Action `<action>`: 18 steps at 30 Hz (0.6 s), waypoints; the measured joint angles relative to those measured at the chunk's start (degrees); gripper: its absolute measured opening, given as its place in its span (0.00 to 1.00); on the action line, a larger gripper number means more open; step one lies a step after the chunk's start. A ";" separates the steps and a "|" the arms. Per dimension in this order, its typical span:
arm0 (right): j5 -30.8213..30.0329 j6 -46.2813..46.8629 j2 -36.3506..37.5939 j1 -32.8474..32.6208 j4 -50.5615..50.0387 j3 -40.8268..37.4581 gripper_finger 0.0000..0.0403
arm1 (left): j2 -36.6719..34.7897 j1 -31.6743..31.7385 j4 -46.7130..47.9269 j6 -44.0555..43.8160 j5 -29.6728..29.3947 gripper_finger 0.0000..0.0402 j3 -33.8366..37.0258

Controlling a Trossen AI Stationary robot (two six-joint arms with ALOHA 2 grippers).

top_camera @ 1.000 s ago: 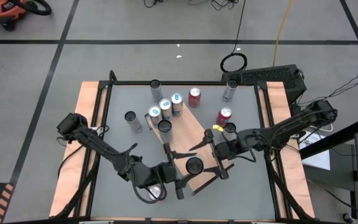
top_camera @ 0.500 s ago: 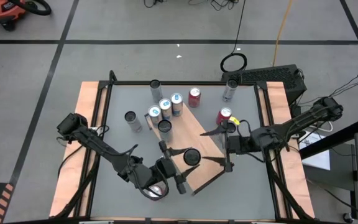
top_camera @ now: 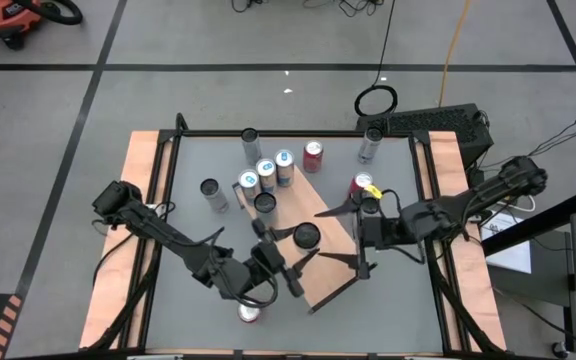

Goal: Place canned beverage on shelf
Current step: Put the left white soda can on the shelf aligned with the other white soda can

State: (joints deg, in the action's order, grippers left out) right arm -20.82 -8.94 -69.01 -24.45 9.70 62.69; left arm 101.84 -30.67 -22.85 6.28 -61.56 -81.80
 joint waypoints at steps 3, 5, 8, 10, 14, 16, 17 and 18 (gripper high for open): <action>1.61 -0.06 -1.67 -0.01 -0.82 2.03 0.86 | 0.00 0.36 0.17 -0.02 -0.67 0.63 0.00; 1.40 -0.21 -2.66 -0.01 -1.65 3.25 0.86 | 0.00 0.72 1.00 0.00 -0.68 0.63 0.00; 1.40 -1.30 -4.06 0.07 -1.43 4.59 0.86 | -0.01 0.93 1.35 -0.07 -0.74 0.63 0.00; 1.21 -2.21 -4.88 0.14 -1.56 5.32 0.86 | 0.00 0.95 1.53 -0.04 -0.72 0.63 0.00; 1.27 -3.51 -5.79 0.16 -1.49 6.23 0.86 | -0.02 0.93 1.67 -0.04 -0.70 0.63 -0.02; 1.32 -3.80 -5.95 0.18 -1.51 6.48 0.86 | -0.02 0.93 2.22 -0.07 -0.70 0.63 -0.02; 1.34 -3.76 -5.97 0.18 -1.54 6.52 0.85 | -0.02 0.93 2.64 -0.39 -0.66 0.63 -0.02; 1.36 -3.72 -5.97 0.23 -1.58 6.52 0.84 | -0.02 0.95 3.04 -1.02 -0.52 0.63 -0.04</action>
State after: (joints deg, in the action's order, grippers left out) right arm -19.46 -12.67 -74.98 -24.23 8.12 69.21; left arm 101.83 -29.73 -19.81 5.26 -62.08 -81.84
